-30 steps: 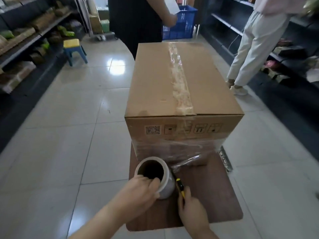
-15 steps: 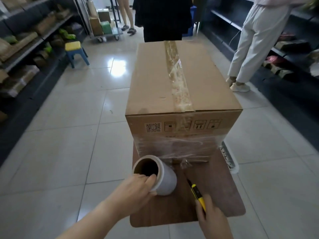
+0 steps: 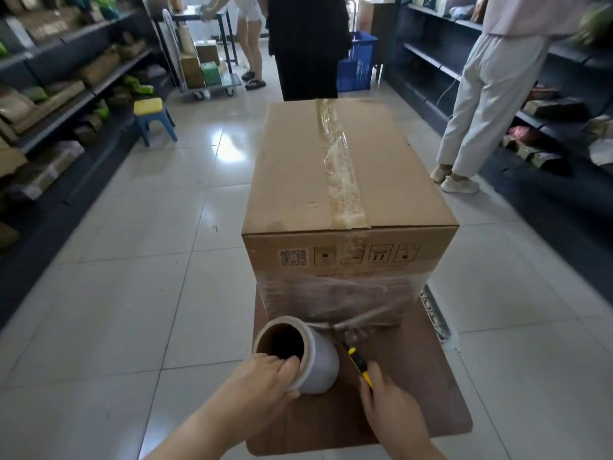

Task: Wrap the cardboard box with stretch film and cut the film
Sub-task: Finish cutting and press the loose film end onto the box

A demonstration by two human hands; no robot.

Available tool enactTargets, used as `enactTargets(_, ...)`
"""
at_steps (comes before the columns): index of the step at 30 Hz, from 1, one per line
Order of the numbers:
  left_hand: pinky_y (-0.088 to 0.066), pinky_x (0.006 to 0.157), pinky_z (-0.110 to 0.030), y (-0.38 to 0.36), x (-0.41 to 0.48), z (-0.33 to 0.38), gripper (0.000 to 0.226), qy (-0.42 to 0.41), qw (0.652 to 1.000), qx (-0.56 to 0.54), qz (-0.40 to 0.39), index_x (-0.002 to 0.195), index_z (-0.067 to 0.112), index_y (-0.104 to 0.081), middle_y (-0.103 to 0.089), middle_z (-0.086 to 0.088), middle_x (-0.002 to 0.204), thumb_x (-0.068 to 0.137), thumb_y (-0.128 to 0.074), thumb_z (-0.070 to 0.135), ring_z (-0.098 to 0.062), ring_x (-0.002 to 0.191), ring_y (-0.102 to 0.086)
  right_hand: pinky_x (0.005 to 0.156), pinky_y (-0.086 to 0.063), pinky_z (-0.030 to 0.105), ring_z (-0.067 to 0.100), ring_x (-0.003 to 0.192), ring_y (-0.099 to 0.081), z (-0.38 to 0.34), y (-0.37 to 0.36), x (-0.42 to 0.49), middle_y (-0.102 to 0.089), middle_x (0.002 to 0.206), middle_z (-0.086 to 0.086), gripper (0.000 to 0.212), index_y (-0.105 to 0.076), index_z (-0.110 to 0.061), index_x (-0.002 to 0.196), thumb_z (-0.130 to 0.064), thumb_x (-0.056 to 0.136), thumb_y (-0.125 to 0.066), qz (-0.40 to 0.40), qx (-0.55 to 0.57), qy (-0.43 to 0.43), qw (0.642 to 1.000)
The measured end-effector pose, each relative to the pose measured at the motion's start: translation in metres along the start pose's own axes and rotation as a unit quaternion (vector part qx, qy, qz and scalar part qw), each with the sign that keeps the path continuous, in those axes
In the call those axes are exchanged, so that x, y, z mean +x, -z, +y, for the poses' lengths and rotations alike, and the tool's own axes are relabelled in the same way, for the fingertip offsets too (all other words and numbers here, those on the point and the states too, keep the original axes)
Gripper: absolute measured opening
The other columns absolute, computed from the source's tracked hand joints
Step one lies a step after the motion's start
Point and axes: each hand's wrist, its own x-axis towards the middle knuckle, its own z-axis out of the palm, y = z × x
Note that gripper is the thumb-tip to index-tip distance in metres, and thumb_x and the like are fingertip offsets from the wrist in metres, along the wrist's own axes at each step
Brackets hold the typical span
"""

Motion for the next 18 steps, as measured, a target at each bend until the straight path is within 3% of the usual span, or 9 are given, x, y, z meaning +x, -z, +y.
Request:
enactTargets(2, -0.038, 0.058, -0.017, 0.002, -0.004, 0.000, 0.031, 0.033, 0.998, -0.053, 0.008, 0.102, 0.022, -0.048, -0.065, 0.010, 0.077, 0.085, -0.046, 0.047, -0.006, 0.065, -0.060, 0.065, -0.053, 0.036, 0.026, 0.081, -0.071, 0.007, -0.011, -0.006, -0.072, 0.092, 0.007, 0.048, -0.039, -0.023, 0.138, -0.045, 0.095, -0.043, 0.003, 0.003, -0.043, 0.999)
enactTargets(3, -0.037, 0.063, -0.018, 0.001, -0.007, -0.001, 0.038, 0.069, 0.995, -0.075, 0.012, 0.113, 0.018, -0.047, -0.066, 0.005, 0.089, 0.089, -0.040, 0.047, -0.010, 0.076, -0.061, 0.065, -0.053, 0.034, 0.025, 0.081, -0.071, 0.008, -0.014, -0.012, -0.072, 0.092, 0.008, 0.048, -0.041, -0.023, 0.139, -0.047, 0.098, -0.032, 0.001, 0.015, -0.045, 0.999)
enactTargets(5, -0.034, 0.062, -0.015, -0.008, -0.021, -0.008, 0.048, 0.106, 0.991, -0.073, 0.038, 0.120, 0.011, -0.048, -0.066, 0.003, 0.094, 0.093, -0.035, 0.049, -0.008, 0.079, -0.059, 0.037, -0.044, 0.027, 0.023, 0.047, -0.064, 0.000, -0.009, -0.023, -0.067, 0.060, 0.010, 0.062, -0.058, -0.010, 0.117, -0.052, 0.098, -0.016, -0.026, 0.041, -0.037, 0.998)
enactTargets(7, -0.033, 0.054, -0.012, -0.008, -0.028, -0.013, 0.043, 0.097, 0.991, -0.063, 0.064, 0.112, 0.011, -0.051, -0.066, 0.008, 0.082, 0.092, -0.039, 0.048, -0.003, 0.067, -0.059, 0.024, -0.027, 0.021, 0.022, 0.025, -0.047, -0.002, -0.017, -0.033, -0.054, 0.040, 0.008, 0.058, -0.052, -0.016, 0.099, -0.054, 0.097, -0.009, 0.050, 0.061, -0.022, 0.997)
enactTargets(10, -0.036, 0.062, -0.020, -0.010, -0.031, -0.014, 0.033, 0.132, 0.983, -0.122, 0.026, 0.116, 0.017, -0.044, -0.062, 0.006, 0.096, 0.094, -0.045, 0.043, -0.011, 0.081, -0.057, 0.027, -0.030, 0.022, 0.023, 0.029, -0.049, -0.012, -0.024, -0.037, -0.055, 0.045, 0.007, 0.049, -0.046, -0.017, 0.096, -0.053, 0.097, -0.014, 0.131, 0.068, -0.032, 0.988)
enactTargets(16, -0.041, 0.067, -0.028, -0.007, -0.035, -0.022, 0.022, 0.167, 0.976, -0.135, -0.031, 0.104, 0.025, -0.034, -0.049, 0.013, 0.090, 0.096, -0.042, 0.044, -0.007, 0.073, -0.043, 0.030, -0.030, 0.025, 0.026, 0.035, -0.053, 0.002, -0.014, -0.006, -0.056, 0.067, 0.006, 0.026, -0.049, -0.019, 0.093, -0.041, 0.081, -0.056, 0.091, 0.006, -0.057, 0.994)
enactTargets(18, -0.038, 0.065, -0.028, 0.002, -0.032, -0.019, 0.020, 0.155, 0.981, -0.110, -0.044, 0.103, 0.025, -0.035, -0.049, 0.011, 0.089, 0.097, -0.041, 0.043, -0.009, 0.072, -0.041, 0.034, -0.033, 0.026, 0.028, 0.039, -0.054, 0.020, -0.013, 0.004, -0.055, 0.067, 0.008, 0.029, -0.055, -0.014, 0.089, -0.042, 0.082, -0.052, 0.092, -0.036, -0.047, 0.994)
